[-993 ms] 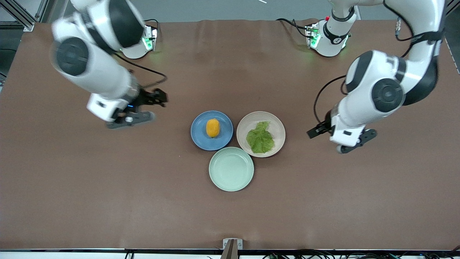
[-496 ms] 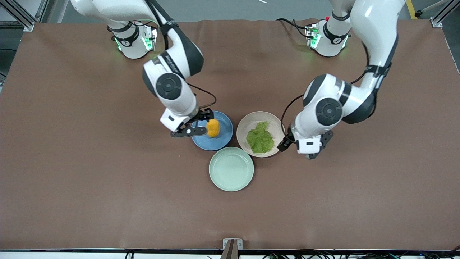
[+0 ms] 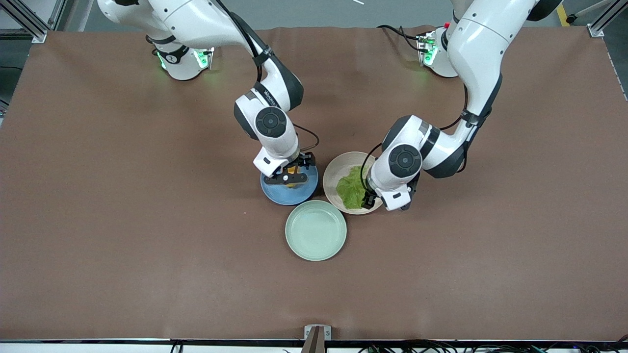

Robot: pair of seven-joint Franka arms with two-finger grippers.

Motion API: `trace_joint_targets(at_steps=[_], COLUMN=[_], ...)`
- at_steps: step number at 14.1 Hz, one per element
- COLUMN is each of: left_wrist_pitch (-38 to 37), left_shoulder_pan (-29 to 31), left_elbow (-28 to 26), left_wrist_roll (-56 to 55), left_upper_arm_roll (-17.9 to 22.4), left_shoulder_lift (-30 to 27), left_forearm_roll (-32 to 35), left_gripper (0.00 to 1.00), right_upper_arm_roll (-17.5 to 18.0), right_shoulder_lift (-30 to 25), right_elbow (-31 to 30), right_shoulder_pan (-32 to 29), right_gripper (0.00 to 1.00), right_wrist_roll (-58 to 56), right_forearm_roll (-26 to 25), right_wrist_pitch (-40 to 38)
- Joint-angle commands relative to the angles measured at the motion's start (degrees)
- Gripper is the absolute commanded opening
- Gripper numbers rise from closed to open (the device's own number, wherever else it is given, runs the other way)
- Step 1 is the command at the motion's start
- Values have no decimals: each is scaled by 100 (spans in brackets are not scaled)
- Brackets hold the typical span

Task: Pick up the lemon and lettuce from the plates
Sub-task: 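Grasp the lemon with the right gripper while the left gripper grasps the lettuce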

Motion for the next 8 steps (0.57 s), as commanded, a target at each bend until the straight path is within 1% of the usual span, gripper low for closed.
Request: trace_joint_targets(at_steps=[1, 3, 5, 6, 8], left_wrist_pitch=[21, 21, 12, 12, 12], left_shoulder_pan=[-163, -225, -243, -252, -252], left_elbow=[42, 42, -63, -81, -99], left_wrist_roll=[-778, -1157, -1308, -1352, -1361], left_upper_arm_roll=[31, 31, 31, 31, 31], left_shoulder_lift=[110, 189, 198, 207, 277], left_forearm_roll=[132, 141, 132, 132, 132], left_gripper=[86, 82, 79, 78, 73], right_upper_arm_roll=[-54, -54, -54, -54, -54], right_shoulder_lift=[-20, 68, 191, 243, 288], right_elbow=[-239, -212, -212, -204, -195], right_shoulder_pan=[-12, -21, -12, -12, 14], right_gripper=[100, 100, 99, 92, 72], right_wrist_roll=[66, 118, 188, 189, 189], right_forearm_roll=[52, 52, 52, 52, 52], right_wrist_pitch=[240, 327, 494, 530, 539])
